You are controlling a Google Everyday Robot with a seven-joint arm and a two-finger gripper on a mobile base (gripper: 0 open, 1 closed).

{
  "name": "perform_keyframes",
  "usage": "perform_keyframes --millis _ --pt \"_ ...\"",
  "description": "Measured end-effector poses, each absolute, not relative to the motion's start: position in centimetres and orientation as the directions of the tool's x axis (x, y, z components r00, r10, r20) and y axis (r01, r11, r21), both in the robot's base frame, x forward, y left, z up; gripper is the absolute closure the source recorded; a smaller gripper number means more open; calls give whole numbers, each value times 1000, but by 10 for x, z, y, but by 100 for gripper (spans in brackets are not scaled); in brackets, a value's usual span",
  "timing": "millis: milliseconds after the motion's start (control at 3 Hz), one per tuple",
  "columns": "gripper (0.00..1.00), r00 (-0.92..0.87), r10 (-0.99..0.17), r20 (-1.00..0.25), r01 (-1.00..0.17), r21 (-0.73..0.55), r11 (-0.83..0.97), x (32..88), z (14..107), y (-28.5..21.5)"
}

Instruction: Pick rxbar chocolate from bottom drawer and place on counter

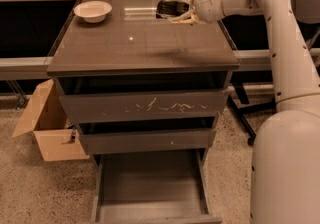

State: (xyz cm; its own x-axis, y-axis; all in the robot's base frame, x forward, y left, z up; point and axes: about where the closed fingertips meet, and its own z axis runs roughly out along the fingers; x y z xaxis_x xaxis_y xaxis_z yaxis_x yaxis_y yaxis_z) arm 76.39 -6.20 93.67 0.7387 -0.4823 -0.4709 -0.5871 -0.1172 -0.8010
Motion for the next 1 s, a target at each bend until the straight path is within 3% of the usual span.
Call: perform_keyframes --millis 333,667,1000 --pt "100 714 -504 -485 -616 -778 -124 770 926 -64" --pt "82 695 -527 -490 -637 -759 -134 775 916 -65" --pt "57 680 -540 -495 -651 -747 -136 778 910 -67"
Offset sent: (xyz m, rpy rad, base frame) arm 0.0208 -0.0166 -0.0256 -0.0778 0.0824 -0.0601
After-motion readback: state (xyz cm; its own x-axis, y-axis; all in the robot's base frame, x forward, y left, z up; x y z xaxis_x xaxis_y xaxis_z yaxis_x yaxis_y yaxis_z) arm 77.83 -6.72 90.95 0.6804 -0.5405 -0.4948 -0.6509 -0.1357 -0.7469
